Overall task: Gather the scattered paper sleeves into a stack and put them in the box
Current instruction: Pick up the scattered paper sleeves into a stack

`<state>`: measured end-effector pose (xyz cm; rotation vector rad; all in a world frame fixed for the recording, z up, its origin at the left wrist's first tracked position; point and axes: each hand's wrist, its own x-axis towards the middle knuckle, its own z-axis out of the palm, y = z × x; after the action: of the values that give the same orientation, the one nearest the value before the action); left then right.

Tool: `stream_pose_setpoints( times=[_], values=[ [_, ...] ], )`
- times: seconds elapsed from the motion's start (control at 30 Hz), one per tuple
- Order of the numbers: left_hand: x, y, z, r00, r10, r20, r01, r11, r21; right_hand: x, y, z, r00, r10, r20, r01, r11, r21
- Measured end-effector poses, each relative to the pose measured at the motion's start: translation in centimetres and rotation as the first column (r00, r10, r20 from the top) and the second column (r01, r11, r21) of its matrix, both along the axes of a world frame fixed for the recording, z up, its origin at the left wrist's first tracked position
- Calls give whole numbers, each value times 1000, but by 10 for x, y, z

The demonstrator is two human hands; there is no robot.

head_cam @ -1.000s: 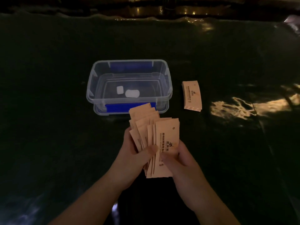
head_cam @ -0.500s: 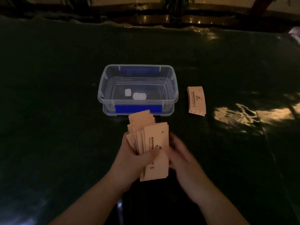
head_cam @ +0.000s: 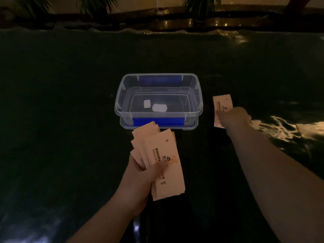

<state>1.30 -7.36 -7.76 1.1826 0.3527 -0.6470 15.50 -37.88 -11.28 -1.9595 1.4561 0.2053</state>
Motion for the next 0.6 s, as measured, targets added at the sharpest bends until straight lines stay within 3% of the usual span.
stream_pose_setpoints(
  times=[0.2,0.4,0.6],
  values=[
    [-4,-4,-2,999,30,-25,-30,1000,3,-13,9,17,981,-65,181,31,982,186],
    [-9,-6,-4,999,15,-29,-15,1000,-12,-93,33,59,867,-202,456,23,929,369],
    [-12,-15,-1,1000,-13,-18,12,1000,-6,-199,69,107,861,-111,497,-170,857,486]
  ],
)
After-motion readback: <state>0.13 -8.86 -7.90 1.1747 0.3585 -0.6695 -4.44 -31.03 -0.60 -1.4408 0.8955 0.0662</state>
